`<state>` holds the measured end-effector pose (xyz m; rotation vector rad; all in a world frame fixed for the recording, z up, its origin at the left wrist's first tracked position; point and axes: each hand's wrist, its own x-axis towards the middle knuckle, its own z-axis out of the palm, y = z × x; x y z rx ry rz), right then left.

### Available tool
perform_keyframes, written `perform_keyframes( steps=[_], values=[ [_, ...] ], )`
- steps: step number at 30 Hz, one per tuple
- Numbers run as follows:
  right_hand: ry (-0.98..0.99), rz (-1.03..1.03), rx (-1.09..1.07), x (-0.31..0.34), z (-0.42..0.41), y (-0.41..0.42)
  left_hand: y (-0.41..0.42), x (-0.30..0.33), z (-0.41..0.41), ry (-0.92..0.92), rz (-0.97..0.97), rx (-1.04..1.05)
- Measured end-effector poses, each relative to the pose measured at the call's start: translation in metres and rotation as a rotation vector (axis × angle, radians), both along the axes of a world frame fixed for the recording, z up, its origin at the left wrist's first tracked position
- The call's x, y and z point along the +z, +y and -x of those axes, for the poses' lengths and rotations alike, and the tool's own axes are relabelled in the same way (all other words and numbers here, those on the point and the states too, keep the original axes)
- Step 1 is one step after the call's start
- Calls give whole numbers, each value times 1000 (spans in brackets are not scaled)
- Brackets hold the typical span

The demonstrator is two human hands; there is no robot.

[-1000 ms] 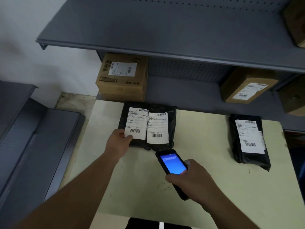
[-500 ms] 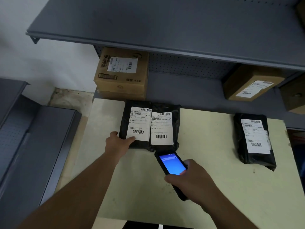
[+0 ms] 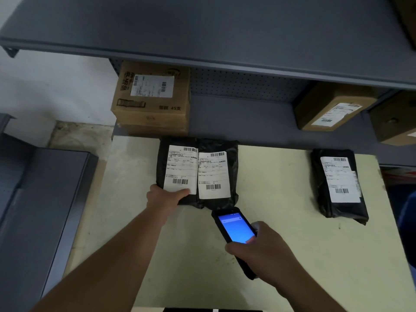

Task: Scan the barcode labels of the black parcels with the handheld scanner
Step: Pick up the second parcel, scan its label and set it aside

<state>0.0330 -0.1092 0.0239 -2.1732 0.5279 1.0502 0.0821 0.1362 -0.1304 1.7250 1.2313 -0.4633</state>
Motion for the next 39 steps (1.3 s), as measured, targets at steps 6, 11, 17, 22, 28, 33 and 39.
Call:
perform_keyframes(
  steps=[6, 11, 17, 22, 28, 33, 39],
  values=[
    [7, 0, -10, 0, 3, -4, -11, -1, 0, -16, -61, -13],
    [5, -6, -14, 0, 5, -9, -23, 3, -2, 2, -170, -52],
    [-1, -4, 2, 2, 9, -15, -20, 3, -1, 63, -146, -44],
    [4, 1, -2, 3, 13, -22, -17, 7, 8, 93, -105, 6],
    [-5, -6, -13, 7, 15, -30, -5, 7, 21, -17, 12, 77],
    [-20, -19, -1, 12, 18, -34, 2, 10, 27, -64, 132, 117],
    [-38, -23, 23, 18, 18, -36, 7, 18, 31, -143, 224, 191]
  ],
)
